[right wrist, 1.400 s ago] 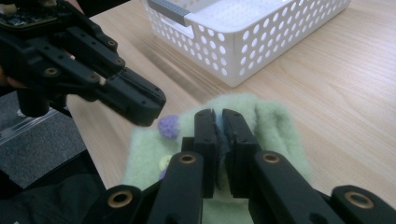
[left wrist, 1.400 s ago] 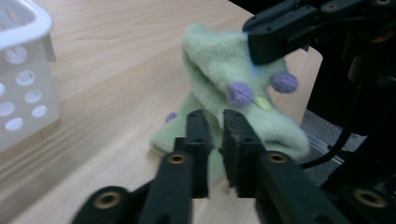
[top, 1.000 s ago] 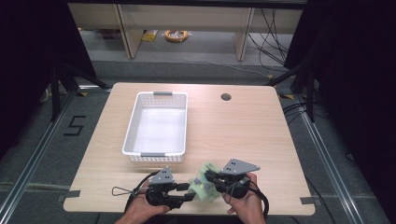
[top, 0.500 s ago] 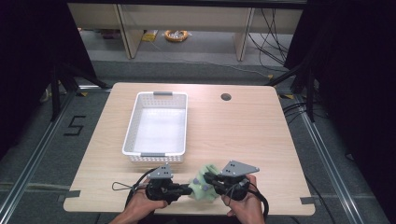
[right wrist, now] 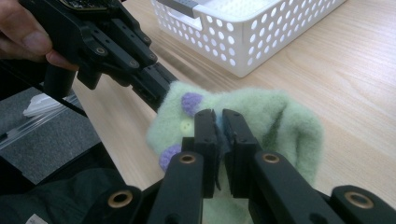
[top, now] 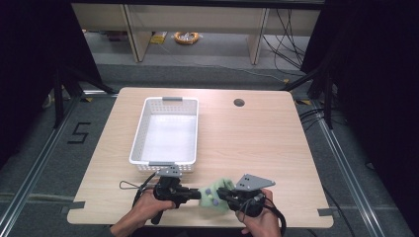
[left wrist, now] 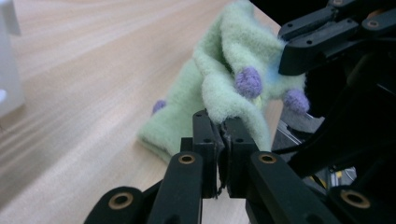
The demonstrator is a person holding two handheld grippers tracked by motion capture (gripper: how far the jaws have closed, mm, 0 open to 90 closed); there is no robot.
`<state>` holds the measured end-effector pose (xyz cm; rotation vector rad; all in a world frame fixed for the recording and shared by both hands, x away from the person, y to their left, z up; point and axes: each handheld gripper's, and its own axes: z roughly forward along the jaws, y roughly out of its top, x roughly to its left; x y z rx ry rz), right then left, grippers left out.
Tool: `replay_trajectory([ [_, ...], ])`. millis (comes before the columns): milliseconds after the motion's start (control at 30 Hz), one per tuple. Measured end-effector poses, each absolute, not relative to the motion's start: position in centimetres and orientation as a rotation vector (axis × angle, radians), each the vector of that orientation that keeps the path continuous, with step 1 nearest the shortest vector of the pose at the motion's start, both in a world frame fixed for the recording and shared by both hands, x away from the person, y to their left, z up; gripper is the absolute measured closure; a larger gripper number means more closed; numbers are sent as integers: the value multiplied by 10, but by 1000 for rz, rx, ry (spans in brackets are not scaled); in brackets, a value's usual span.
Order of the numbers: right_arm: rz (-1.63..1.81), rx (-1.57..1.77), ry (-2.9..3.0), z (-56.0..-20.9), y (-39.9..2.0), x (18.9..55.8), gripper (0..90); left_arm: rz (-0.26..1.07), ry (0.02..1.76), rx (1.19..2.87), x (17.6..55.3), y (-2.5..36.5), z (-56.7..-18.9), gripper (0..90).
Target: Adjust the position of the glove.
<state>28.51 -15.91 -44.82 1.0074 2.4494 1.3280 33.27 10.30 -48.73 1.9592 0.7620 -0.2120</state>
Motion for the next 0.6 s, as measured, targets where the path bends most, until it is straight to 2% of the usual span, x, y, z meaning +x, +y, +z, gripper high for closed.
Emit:
replay_trajectory([
  [367,1280,1014,2471,-460,-157,284,824,-231,791,2026,336,103,-501,852],
  [600,1230,1064,2475,-472,-163,297,679,-235,815,2031,339,102,-505,848],
])
